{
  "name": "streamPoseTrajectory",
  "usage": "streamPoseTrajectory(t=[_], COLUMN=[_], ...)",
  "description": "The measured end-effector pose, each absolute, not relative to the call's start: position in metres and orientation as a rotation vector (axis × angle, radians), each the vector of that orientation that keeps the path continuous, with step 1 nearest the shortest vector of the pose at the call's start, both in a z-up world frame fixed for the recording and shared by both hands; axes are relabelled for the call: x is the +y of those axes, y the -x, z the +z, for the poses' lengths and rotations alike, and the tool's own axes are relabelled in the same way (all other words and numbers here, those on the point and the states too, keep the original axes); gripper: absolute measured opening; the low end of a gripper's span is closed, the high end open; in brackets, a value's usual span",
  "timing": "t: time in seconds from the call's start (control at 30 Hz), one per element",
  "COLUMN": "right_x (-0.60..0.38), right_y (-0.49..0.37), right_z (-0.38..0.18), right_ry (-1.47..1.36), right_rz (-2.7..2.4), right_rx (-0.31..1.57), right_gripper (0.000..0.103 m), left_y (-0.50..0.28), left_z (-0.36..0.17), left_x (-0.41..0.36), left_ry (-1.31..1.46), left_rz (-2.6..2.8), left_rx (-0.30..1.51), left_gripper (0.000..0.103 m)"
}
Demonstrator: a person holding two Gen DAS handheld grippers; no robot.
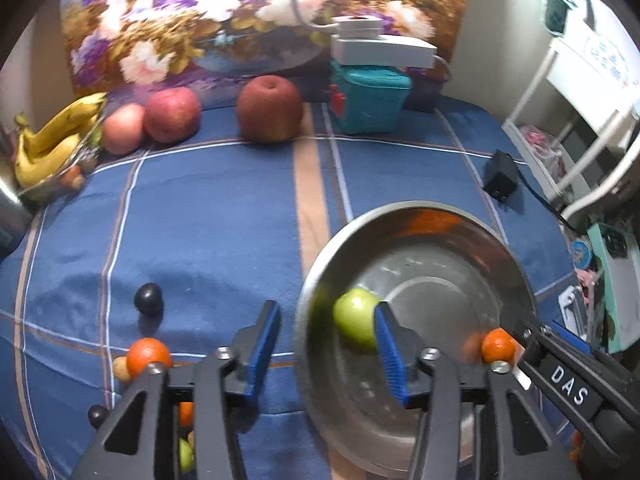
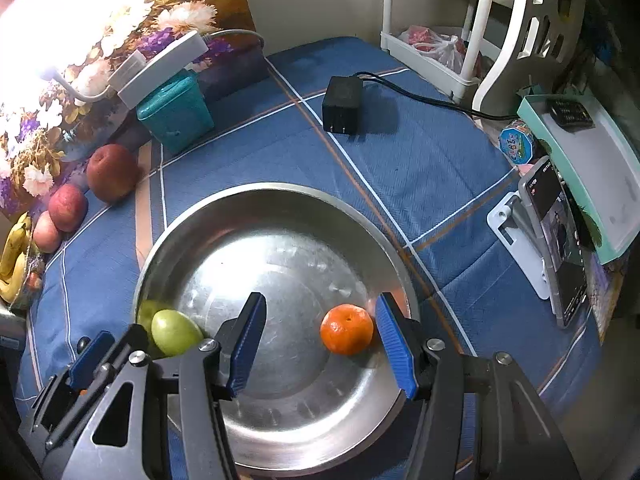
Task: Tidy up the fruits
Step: 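Open the left tool to drop the pear while the right tool releases the orange, then withdraw both open tools from the plate back over the fruits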
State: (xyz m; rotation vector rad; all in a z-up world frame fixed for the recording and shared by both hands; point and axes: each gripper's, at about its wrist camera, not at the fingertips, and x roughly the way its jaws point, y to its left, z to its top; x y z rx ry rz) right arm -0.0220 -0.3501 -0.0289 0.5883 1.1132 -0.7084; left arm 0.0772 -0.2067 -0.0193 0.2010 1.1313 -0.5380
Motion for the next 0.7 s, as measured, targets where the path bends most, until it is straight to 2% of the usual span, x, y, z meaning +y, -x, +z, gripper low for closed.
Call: streamPoseTrajectory(t=[0.13,0.3,0.43,0.5,0.63,0.7], right_x=[-0.347,-0.34,-0.336,-0.335,-0.334,-0.334], right_y=[0.018,0.011,0.008,0.007,0.007,0.007], right_z=[-0.035,-0.044,-0.048,-0.049,-0.05,-0.05], right_ry=[-0.567,-0.542,-0.529,-0.526,-0.524,-0.522], right_rz=[-0.695,-0.665,-0.648,-0.647,-0.643,-0.642], right_rx=[1.139,1.169,1.179,1.183,1.189,1.19], right_gripper=[0.066,0.074,0.075,0.077,0.078,0.081], left_y=[-0.085,-0.093,-0.098,-0.099,-0.101,-0.1], left_z=[-0.026,-0.033,-0.037,-0.038,-0.039,-0.039], left_x=[-0.197,-0.186,-0.18,-0.178,-0.177,-0.177], left_ry=[-0.201,-0.202,-0.21,-0.211,-0.222,-0.229], left_rz=[-0.477,-0.402,-0.371,-0.355,-0.342,-0.336], left_rx=[1.149,1.169,1.173,1.173,1.162,1.156], left_gripper=[0.066,0.082,0.089,0.097,0.101,0.103])
